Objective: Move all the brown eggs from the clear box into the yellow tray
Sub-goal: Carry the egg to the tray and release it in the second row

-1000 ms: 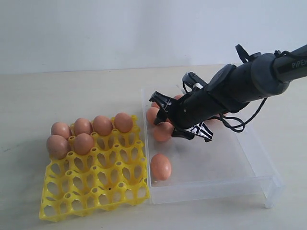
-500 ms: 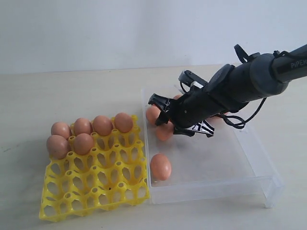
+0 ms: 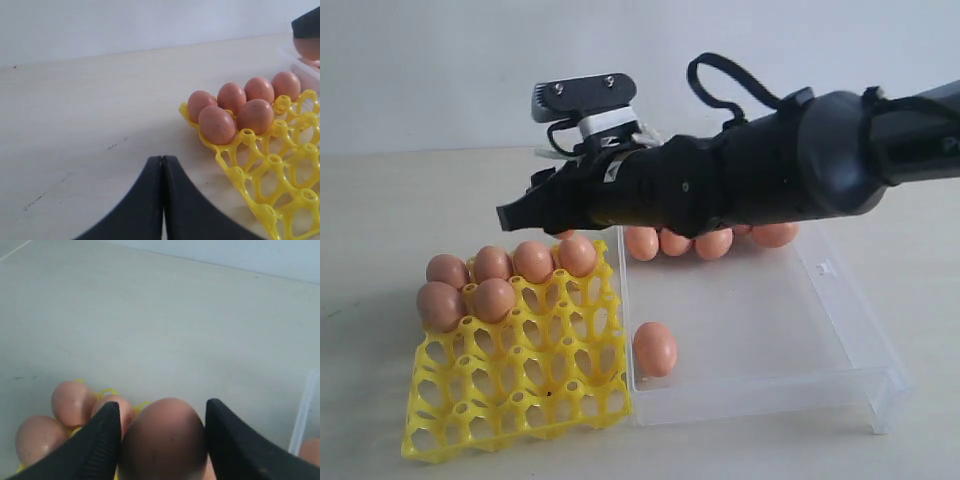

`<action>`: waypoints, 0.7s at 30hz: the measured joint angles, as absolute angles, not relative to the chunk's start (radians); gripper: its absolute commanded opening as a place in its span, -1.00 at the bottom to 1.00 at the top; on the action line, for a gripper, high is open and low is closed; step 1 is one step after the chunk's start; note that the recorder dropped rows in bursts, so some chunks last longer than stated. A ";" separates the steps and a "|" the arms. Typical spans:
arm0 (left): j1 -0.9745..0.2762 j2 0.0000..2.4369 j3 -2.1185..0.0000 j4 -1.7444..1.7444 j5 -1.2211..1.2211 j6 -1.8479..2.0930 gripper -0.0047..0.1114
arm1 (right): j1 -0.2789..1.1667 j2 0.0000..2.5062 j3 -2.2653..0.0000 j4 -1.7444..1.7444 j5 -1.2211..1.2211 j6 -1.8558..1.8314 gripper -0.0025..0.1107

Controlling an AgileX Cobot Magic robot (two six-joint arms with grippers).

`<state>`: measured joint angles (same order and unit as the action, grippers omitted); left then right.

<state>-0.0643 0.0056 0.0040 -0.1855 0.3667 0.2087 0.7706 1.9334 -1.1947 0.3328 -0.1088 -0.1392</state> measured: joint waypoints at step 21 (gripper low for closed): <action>-0.064 0.006 0.004 -0.185 0.367 0.209 -0.92 | 0.840 2.113 -1.195 0.274 -0.305 -0.133 -0.96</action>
